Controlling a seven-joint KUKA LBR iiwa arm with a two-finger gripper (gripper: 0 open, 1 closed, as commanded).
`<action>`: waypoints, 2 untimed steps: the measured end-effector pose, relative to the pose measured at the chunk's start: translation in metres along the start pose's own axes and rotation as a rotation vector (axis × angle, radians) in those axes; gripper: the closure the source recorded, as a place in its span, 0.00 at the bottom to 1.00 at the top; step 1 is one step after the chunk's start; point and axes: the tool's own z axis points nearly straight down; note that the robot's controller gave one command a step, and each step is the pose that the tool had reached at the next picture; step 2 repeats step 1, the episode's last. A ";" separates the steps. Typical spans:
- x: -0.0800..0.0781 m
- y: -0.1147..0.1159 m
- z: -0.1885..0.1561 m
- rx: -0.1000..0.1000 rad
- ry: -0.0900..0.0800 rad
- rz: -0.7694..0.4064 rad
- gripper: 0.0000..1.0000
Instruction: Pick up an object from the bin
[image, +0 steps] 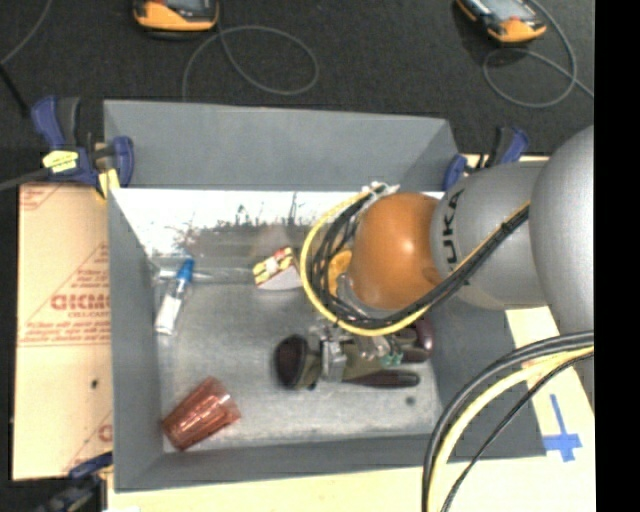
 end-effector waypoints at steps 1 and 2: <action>-0.009 -0.002 -0.190 0.001 0.000 -0.021 1.00; -0.009 -0.002 -0.190 0.001 0.000 -0.021 1.00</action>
Offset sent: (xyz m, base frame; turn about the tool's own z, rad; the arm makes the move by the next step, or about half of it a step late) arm 0.0000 0.0000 0.0000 0.0000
